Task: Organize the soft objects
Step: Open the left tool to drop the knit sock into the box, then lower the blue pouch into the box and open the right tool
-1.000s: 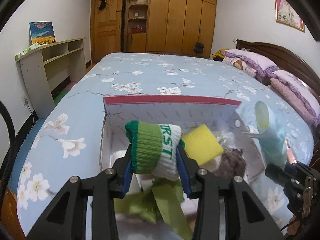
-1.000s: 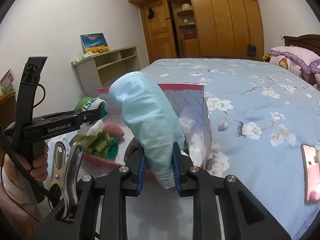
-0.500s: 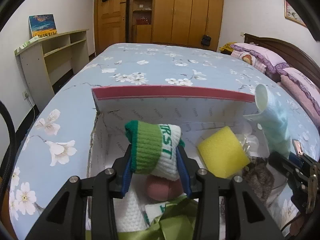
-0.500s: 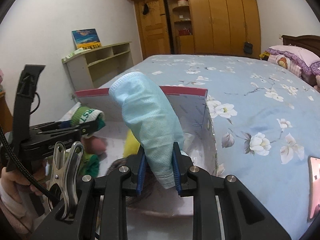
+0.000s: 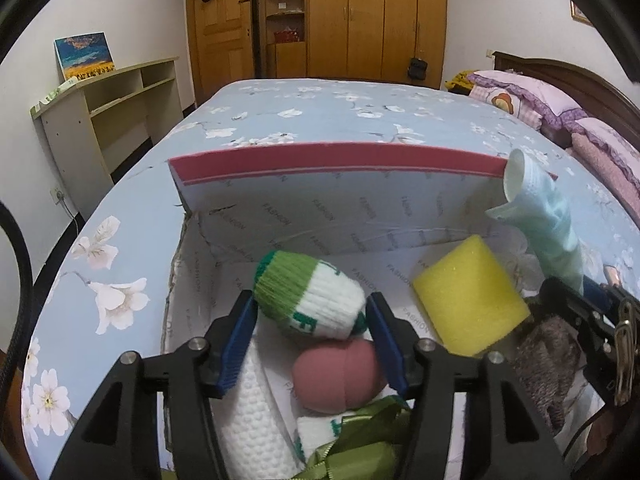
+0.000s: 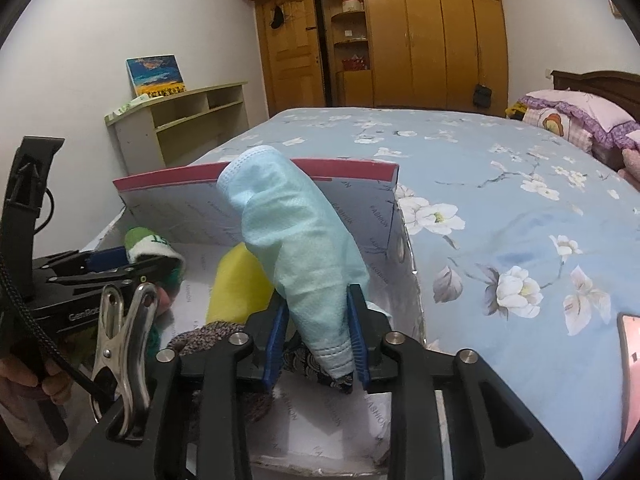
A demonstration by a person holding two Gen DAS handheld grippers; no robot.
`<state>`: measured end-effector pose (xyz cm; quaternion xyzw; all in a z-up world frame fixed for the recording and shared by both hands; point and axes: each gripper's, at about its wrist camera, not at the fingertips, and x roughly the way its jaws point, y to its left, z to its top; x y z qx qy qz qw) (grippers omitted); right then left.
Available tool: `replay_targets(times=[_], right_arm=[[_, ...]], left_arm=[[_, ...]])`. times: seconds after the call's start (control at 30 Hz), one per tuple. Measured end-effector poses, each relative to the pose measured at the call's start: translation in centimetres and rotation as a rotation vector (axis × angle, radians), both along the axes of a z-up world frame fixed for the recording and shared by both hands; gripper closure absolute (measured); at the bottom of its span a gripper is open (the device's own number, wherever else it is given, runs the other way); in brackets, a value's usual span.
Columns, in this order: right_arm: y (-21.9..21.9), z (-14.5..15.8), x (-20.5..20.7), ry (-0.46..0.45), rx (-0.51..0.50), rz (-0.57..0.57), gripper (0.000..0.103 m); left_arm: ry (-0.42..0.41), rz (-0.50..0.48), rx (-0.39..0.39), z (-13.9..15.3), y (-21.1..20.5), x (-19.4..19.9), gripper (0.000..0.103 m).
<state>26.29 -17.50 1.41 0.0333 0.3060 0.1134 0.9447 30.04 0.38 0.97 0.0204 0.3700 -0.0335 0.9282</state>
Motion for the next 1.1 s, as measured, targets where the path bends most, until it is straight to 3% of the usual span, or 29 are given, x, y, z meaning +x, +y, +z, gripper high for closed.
replay_targets(times=[0.2, 0.47, 1.1], right_arm=[[-0.3, 0.4, -0.8, -0.04, 0.022, -0.009, 0.054], [-0.6, 1.7, -2.2, -0.085, 0.026, -0.008, 0.053], [-1.5, 4.0, -6.0, -0.099, 0.087, 0.01, 0.053]], left_arm=[[-0.011, -0.002, -0.01, 0.7, -0.2, -0.8, 0.044], [-0.05, -0.042, -0.001, 2.7, -1.0, -2.6, 0.036], [-0.079, -0.068, -0.018, 5.9, -1.5, -8.1, 0.036]])
